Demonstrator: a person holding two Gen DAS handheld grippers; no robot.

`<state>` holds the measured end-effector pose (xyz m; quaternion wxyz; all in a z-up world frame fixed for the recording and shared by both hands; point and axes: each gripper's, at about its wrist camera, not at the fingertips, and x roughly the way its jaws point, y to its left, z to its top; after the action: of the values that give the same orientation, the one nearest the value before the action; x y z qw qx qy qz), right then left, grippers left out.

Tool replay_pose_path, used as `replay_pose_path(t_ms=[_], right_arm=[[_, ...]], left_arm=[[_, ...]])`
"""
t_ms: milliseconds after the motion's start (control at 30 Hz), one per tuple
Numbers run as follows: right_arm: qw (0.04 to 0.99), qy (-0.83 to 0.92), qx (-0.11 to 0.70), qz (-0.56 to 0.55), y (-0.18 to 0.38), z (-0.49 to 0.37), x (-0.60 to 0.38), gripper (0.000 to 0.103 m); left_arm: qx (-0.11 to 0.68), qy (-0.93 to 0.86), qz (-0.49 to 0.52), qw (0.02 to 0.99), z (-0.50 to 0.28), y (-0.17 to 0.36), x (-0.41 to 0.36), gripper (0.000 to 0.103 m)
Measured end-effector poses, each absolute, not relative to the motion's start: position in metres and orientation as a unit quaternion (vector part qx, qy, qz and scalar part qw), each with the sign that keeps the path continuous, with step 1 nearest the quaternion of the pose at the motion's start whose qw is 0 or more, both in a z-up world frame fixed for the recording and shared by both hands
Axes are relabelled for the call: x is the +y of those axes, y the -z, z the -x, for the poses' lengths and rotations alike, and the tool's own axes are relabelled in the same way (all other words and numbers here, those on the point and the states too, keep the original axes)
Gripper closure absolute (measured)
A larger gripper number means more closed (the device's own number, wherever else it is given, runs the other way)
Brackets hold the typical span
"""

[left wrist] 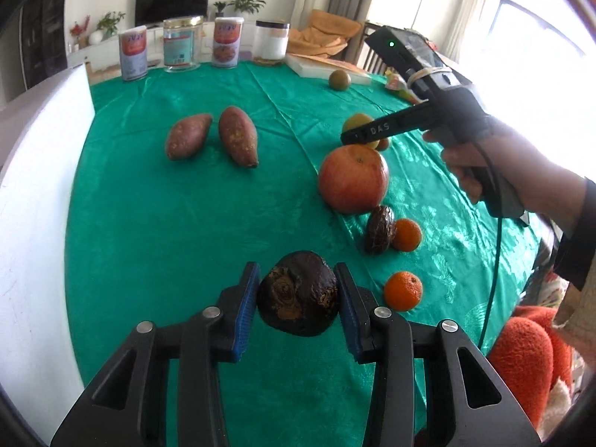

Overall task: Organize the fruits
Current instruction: 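Close the left tool on the passion fruit while the right tool grasps the yellow fruit, then carry both fruits over the cardboard box and open both tools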

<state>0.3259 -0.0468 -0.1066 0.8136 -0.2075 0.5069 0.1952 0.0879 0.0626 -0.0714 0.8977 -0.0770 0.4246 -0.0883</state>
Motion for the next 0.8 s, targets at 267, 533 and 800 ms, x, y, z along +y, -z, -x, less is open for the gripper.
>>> replay_pose_path(t_ms=[267, 533, 800], right_arm=[[0.852, -0.217, 0.464, 0.110, 0.031, -0.287, -0.048, 0.054], [0.776, -0.426, 0.465, -0.033, -0.044, -0.170, 0.053, 0.054], [0.706, -0.499, 0.502, 0.016, 0.006, -0.090, 0.209, 0.054]], left_arm=[[0.370, 0.106, 0.109, 0.917, -0.053, -0.009, 0.089, 0.062], [0.357, -0.009, 0.139, 0.924, 0.006, -0.069, 0.207, 0.062], [0.427, -0.187, 0.134, 0.875, 0.023, 0.005, 0.315, 0.062]])
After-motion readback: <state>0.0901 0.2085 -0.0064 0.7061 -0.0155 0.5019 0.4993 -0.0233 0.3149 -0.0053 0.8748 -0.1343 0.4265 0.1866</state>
